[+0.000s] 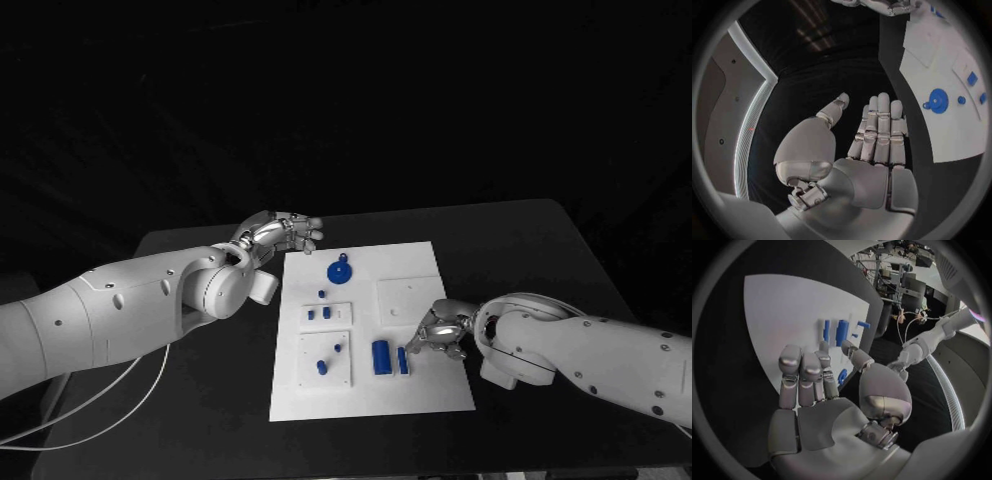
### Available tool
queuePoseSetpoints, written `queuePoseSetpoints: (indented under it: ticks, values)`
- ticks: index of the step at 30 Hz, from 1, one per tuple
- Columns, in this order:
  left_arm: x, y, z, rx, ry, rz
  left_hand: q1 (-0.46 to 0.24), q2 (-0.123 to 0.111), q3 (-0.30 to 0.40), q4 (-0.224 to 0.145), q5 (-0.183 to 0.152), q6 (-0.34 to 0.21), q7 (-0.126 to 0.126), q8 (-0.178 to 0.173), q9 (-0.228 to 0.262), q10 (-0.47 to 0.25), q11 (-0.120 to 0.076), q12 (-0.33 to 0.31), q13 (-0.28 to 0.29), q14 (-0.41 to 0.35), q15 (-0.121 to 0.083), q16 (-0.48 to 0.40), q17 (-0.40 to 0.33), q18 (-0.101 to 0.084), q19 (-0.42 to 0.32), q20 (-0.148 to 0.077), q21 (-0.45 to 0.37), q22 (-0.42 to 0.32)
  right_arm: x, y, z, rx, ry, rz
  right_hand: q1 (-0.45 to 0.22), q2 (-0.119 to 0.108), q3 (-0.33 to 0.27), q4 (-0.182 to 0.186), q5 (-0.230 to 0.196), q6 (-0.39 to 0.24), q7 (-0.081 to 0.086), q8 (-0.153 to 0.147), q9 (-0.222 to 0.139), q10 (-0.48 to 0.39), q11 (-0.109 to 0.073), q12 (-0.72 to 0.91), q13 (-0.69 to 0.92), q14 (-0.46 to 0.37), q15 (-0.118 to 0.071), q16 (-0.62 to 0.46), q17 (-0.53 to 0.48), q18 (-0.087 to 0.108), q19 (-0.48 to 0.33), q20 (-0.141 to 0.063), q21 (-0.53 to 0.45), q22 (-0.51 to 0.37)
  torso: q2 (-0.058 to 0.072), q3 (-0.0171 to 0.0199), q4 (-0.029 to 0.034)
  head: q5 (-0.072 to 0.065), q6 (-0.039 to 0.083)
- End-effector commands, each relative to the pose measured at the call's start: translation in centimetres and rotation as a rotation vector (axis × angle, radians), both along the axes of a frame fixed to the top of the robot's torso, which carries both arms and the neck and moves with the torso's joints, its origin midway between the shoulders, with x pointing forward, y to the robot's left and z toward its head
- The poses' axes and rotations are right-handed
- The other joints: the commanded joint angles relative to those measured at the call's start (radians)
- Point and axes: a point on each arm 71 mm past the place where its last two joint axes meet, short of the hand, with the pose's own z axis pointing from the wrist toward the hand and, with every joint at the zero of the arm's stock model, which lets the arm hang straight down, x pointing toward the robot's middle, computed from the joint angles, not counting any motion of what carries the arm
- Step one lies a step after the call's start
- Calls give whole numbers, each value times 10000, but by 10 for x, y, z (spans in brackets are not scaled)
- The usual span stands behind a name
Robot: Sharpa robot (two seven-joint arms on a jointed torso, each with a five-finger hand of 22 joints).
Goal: Assemble the parts on the task board
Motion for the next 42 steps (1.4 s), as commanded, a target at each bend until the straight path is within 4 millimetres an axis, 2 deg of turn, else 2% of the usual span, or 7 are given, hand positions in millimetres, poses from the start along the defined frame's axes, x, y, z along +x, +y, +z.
queuePoseSetpoints:
  ticks: [1, 11, 23, 30, 39, 40, 42]
  values:
    - [1, -1, 1, -116, -49, -97, -58, 4, -4, 49, 13, -53, 10, 65, -10, -88, -13, -63, 14, 22, 35, -61, 19, 85, 57, 24, -38, 12, 11, 2, 14, 1557, -636, -422, -2, -149, -87, 21, -57, -287, 190, -30, 23, -22, 76, 14, 10, -17, 63, -59, -16, 577, -1, -57, -60, 32, -17, -9, 5, -63, 210]
    - [11, 5, -1, 31, -146, 209, -49, -6, -4, 42, 11, -45, 7, 72, -9, -78, -17, -57, 17, 26, 34, -65, 30, 85, 57, 23, -42, 19, 75, -22, 59, 4510, -2070, -2021, 306, -24, -103, 10, 124, -412, 205, -35, 106, -288, 94, -171, -72, -227, 67, -368, -138, 577, -257, -129, -353, -81, -217, -103, -12, -272, 1118]
    - [40, 21, 10, 236, -449, 1235, -39, -40, 96, -9, 6, -197, 31, 49, -48, -482, 158, -294, -91, -1112, 672, -1432, -320, 25, -868, 601, -791, -126, 132, -53, 73, 6897, -3019, -4332, 725, 66, -117, 16, 588, -1175, 711, -190, 324, -2233, 662, -2895, -2518, -2123, 762, -3919, -1608, 354, -2633, 1103, -3688, -1764, -810, -281, -106, -306, 1869]
    - [51, 22, 11, -81, -678, 1512, -118, -134, 59, -46, 11, -1170, -124, -388, -318, -2231, 214, -372, -757, -3059, 1204, -3074, -932, -243, -2431, 1213, -1844, -348, 138, -54, 64, 8151, -2714, -4863, 917, 161, -453, -25, 893, -1924, 616, -434, 122, -2780, 1281, -6784, -6728, -4529, 2280, -7523, -3665, -333, -5729, 2141, -6641, -3314, -992, -212, -136, -201, 2094]
    - [56, 16, 10, -310, -867, 1478, -269, -175, -230, -68, 5, -1935, -556, -662, -463, -3042, -110, -370, -1196, -3541, 1109, -3489, -1109, -521, -2972, 1241, -2322, -379, 140, -56, 59, 8450, -2740, -5041, 997, 321, -1178, -33, 775, -2089, 498, -399, -217, -2347, 1428, -8538, -9087, -4930, 2503, -8915, -4929, -386, -6604, 2541, -7733, -4009, -1057, -123, -219, 2, 2244]
    - [55, 16, 9, 81, -650, 1527, -9777, 593, -4572, 2358, -532, -8841, -1639, -2121, -6006, -11913, -1175, -997, -2291, -9951, -412, -7085, -4957, -521, -7756, 568, -6581, -3897, 140, -59, 59, 7854, -2787, -5249, -7348, 1003, -6552, 2815, -1316, -10013, -925, -2331, -6185, -11634, 84, -10415, -12395, -13236, 1141, -11850, -10884, -2041, -12805, 676, -10484, -13076, -1021, -181, -176, -101, 2190]
    - [54, 16, 8, 73, -653, 1540, -9777, 593, -4572, 2358, -532, -8841, -1639, -2121, -6006, -11913, -1175, -997, -2291, -9951, -412, -7085, -4957, -521, -7756, 568, -6581, -4246, 140, -59, 59, 7874, -2800, -5256, -7348, 1003, -6552, 2815, -1316, -10013, -925, -2331, -6185, -11634, 84, -10415, -12395, -13236, 1141, -11850, -10884, -2041, -12805, 676, -10484, -13076, -1036, -195, -160, -109, 2168]
